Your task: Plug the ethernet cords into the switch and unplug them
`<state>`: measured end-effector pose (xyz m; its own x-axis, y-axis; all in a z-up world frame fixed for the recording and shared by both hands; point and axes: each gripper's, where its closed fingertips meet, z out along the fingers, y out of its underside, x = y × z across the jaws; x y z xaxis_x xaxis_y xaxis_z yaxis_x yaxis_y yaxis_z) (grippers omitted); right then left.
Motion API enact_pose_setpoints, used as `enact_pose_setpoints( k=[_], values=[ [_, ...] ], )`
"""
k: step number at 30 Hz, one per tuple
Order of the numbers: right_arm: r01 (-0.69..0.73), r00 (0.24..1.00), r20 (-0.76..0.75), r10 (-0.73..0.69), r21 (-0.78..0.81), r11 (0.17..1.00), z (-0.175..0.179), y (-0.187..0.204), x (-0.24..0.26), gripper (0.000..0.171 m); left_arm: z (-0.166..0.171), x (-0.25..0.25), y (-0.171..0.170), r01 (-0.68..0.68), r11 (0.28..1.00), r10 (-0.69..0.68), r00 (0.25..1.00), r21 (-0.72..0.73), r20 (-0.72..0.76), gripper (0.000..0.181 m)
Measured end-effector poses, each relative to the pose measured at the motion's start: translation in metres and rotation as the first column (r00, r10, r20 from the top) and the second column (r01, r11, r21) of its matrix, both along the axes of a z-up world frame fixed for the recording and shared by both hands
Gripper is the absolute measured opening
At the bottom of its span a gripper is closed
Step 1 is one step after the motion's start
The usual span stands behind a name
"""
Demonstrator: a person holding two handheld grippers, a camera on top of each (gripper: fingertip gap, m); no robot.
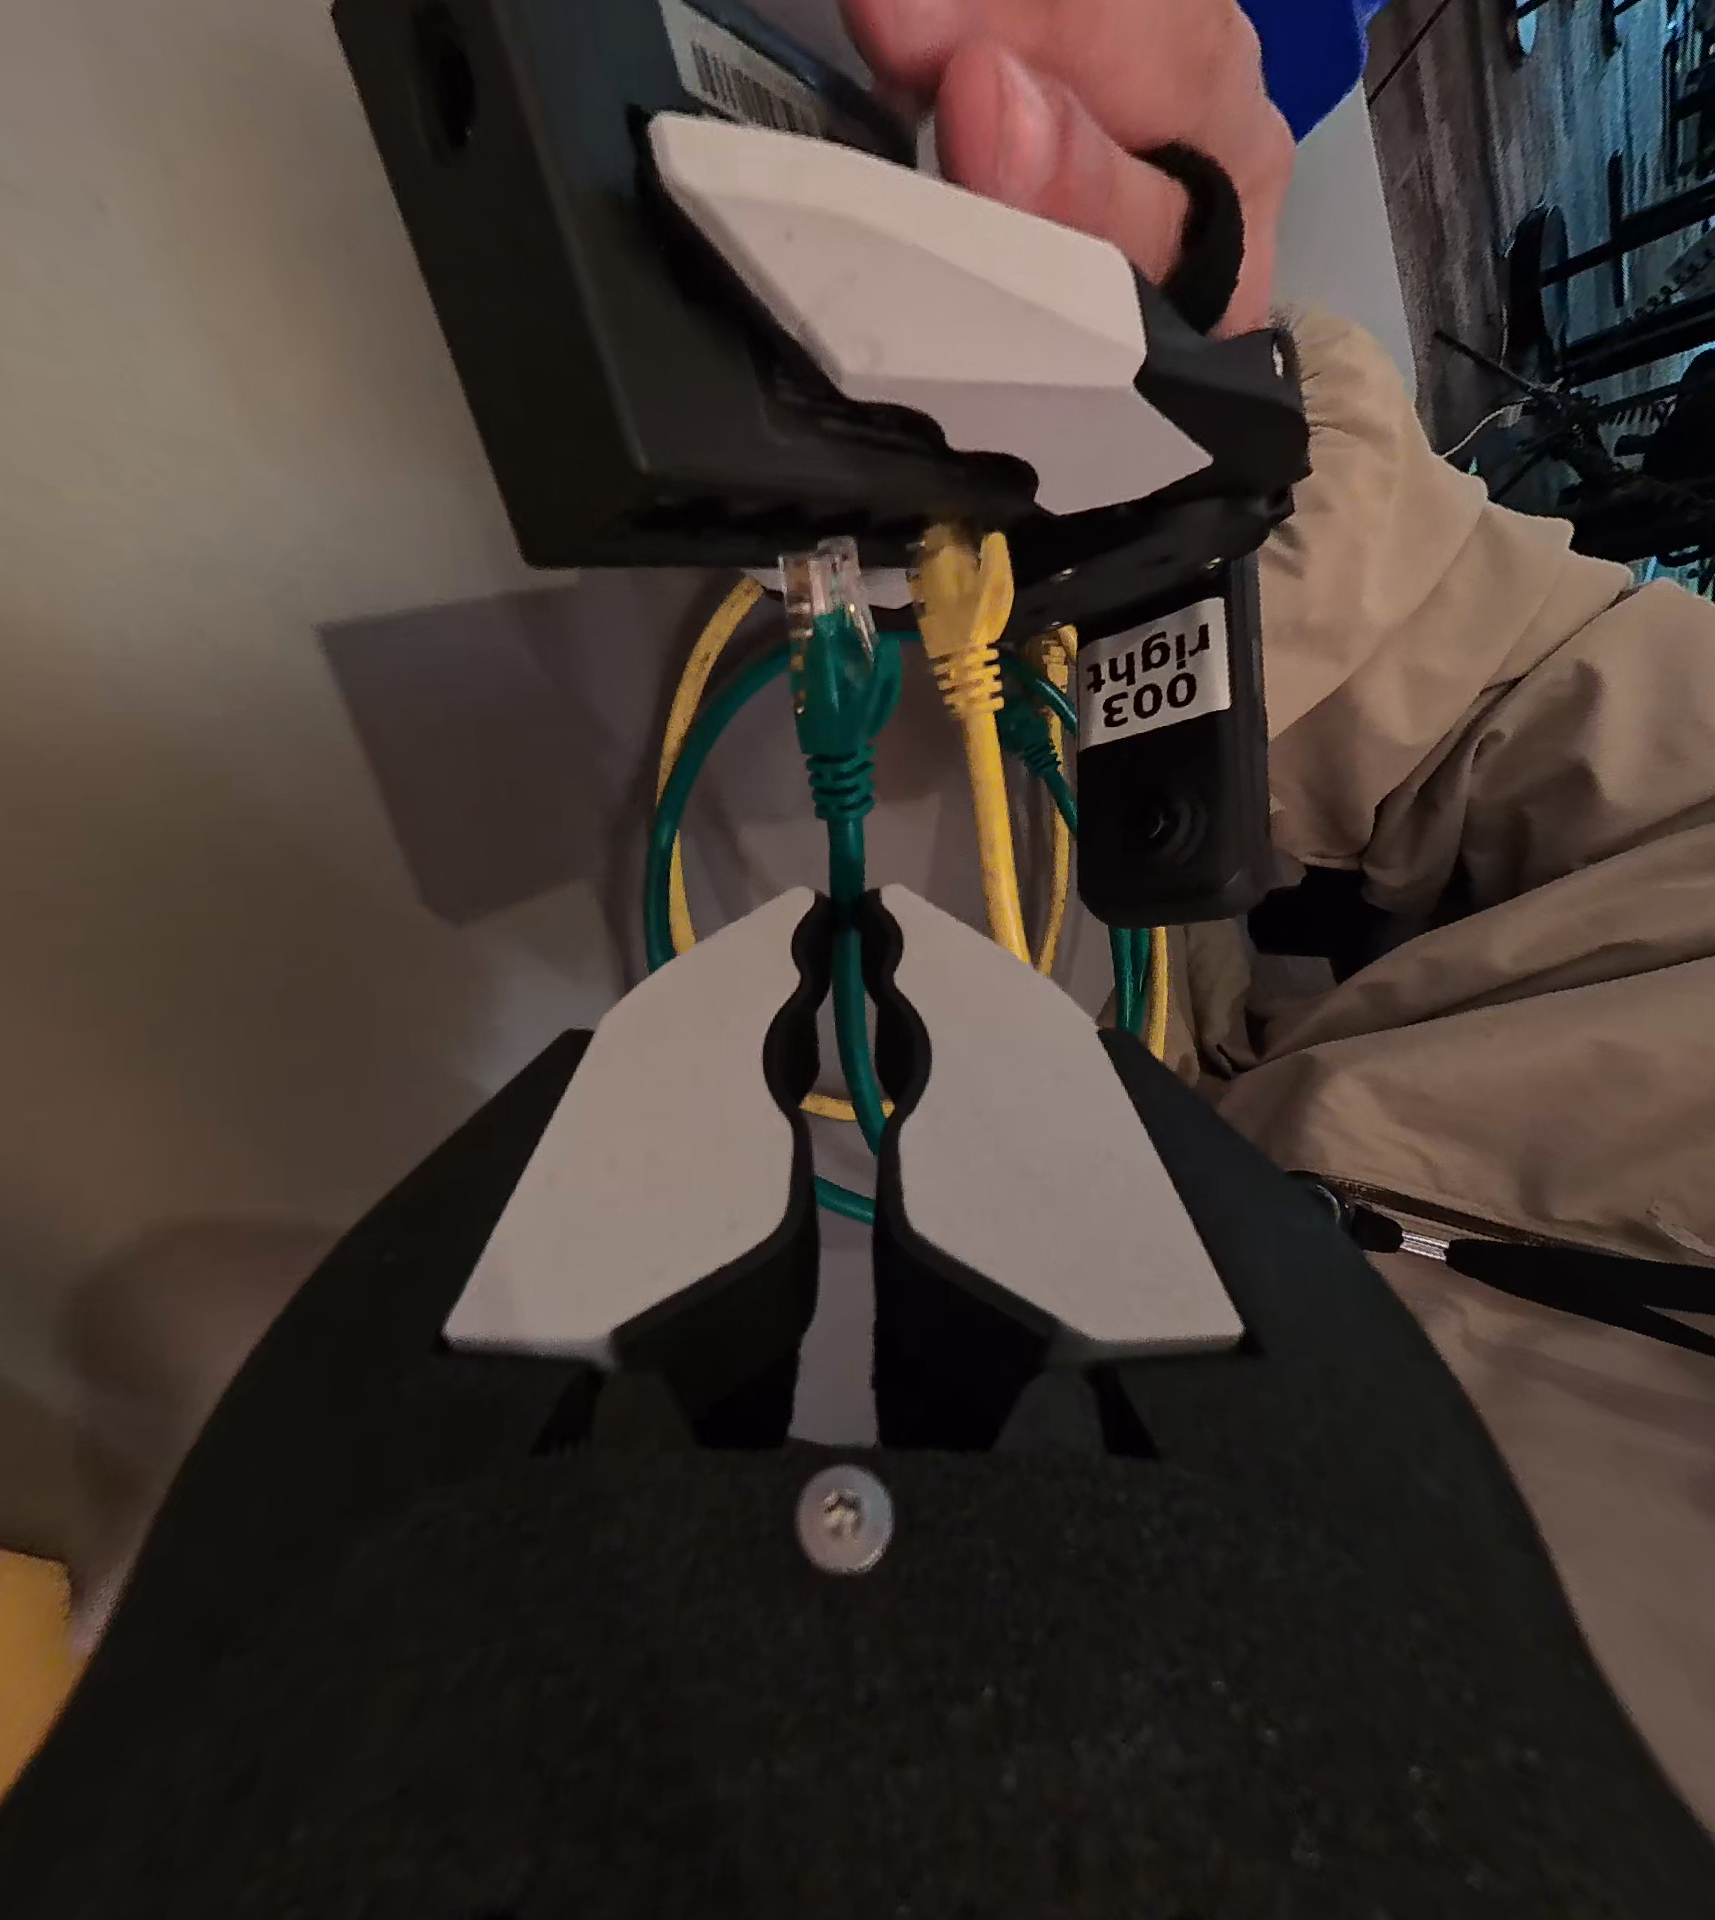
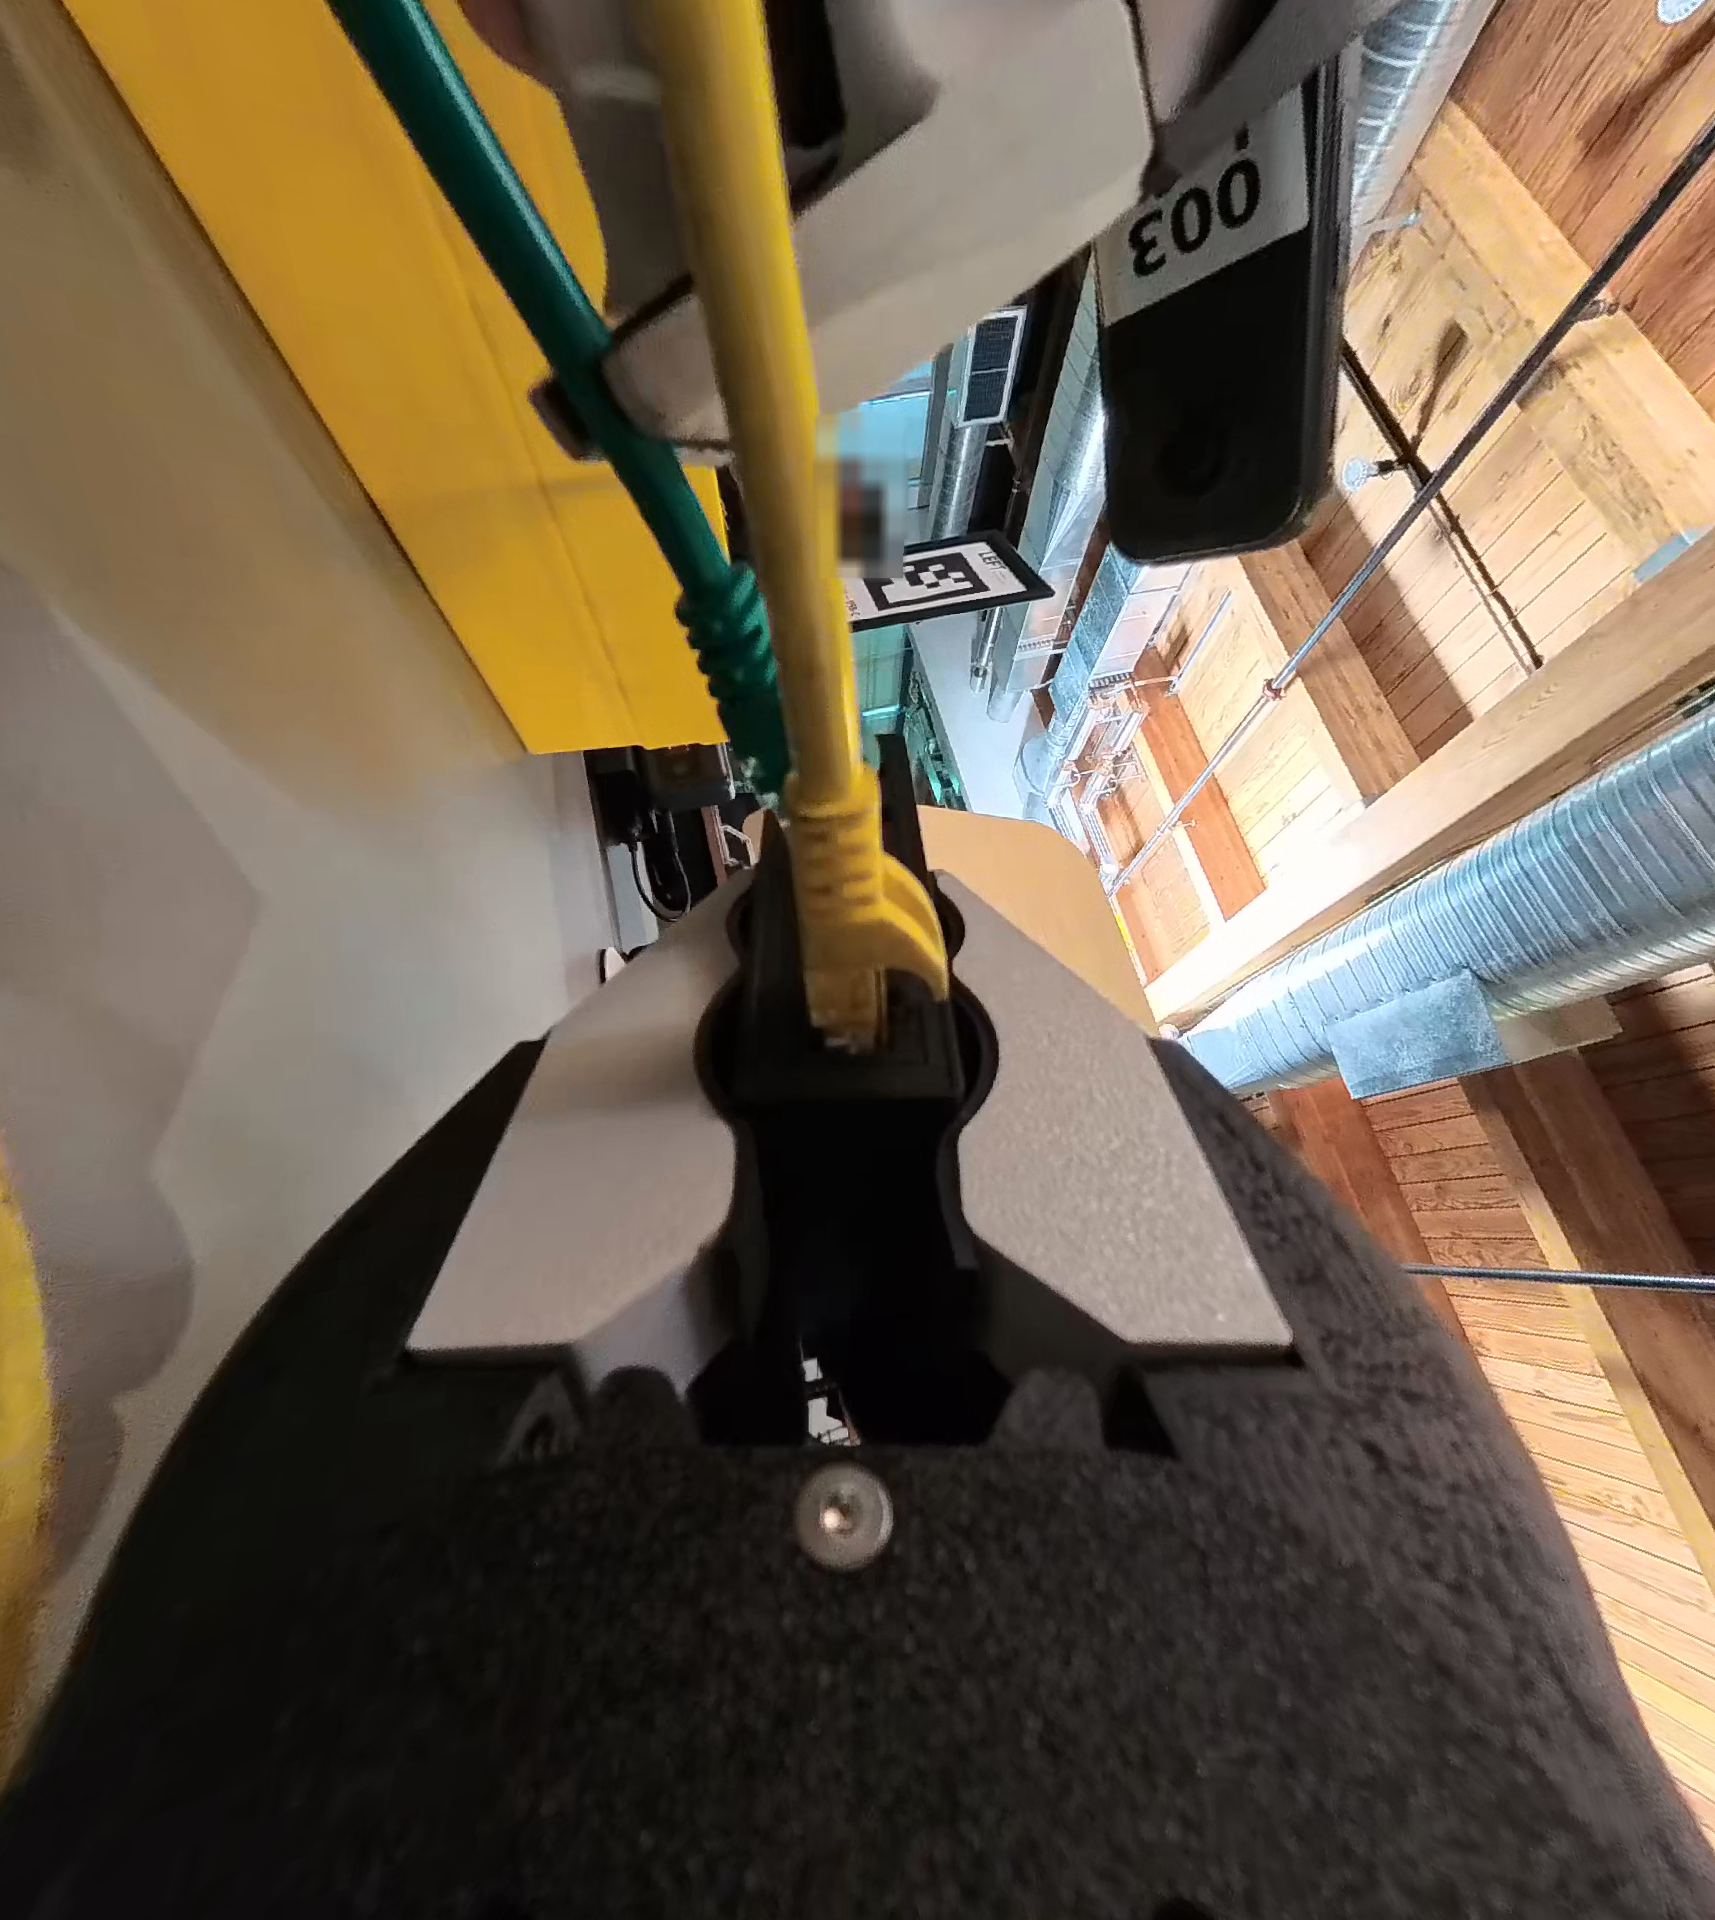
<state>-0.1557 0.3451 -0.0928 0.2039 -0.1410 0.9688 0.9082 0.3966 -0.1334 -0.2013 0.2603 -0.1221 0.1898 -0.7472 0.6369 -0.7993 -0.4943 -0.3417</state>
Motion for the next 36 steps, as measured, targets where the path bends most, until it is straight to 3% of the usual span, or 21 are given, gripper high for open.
enact_pose_setpoints(
  k=[9,14,18,20,23,25,28,31,36],
  values=[
    [0.000,0.997,0.083,-0.004,0.049,0.999,-0.001,-0.003,-0.006,0.027,0.000,-0.002,-0.006,0.047,0.998,-0.049,0.998,-0.049,-0.042,0.005],
    [0.005,0.993,0.113,-0.015,0.087,0.996,0.003,-0.005,-0.005,0.027,0.016,-0.001,-0.004,0.039,0.989,-0.039,0.999,-0.141,0.005,0.005],
    [0.007,0.997,0.077,-0.013,0.078,0.997,0.006,-0.005,-0.005,0.027,0.018,0.000,0.002,0.028,0.991,-0.024,0.999,-0.131,0.033,0.005],
    [0.024,0.999,0.045,-0.025,0.031,0.999,0.003,-0.002,0.000,0.027,0.015,0.003,0.007,0.021,1.000,-0.020,0.998,-0.020,0.053,0.005],
    [0.061,0.998,-0.002,-0.061,-0.047,0.997,-0.002,0.004,0.007,0.027,0.012,0.009,0.015,0.018,0.956,-0.037,0.998,0.294,0.057,0.004],
    [0.074,0.997,-0.029,-0.078,-0.094,0.993,-0.005,0.007,0.011,0.027,0.010,0.012,0.021,0.030,0.844,-0.062,0.997,0.536,0.041,0.005],
    [0.061,0.993,-0.090,-0.074,-0.145,0.988,-0.007,0.009,0.015,0.027,0.014,0.020,0.026,0.013,0.656,-0.064,0.997,0.755,0.038,0.006],
    [0.023,0.993,-0.108,-0.039,-0.148,0.989,-0.006,0.005,0.012,0.027,0.014,0.026,0.026,0.000,0.560,-0.053,0.998,0.829,0.036,0.007],
    [0.005,0.993,-0.116,-0.025,-0.169,0.986,-0.009,0.004,0.009,0.027,0.012,0.029,0.027,-0.132,0.605,0.048,0.990,0.785,0.130,0.007]
  ],
)
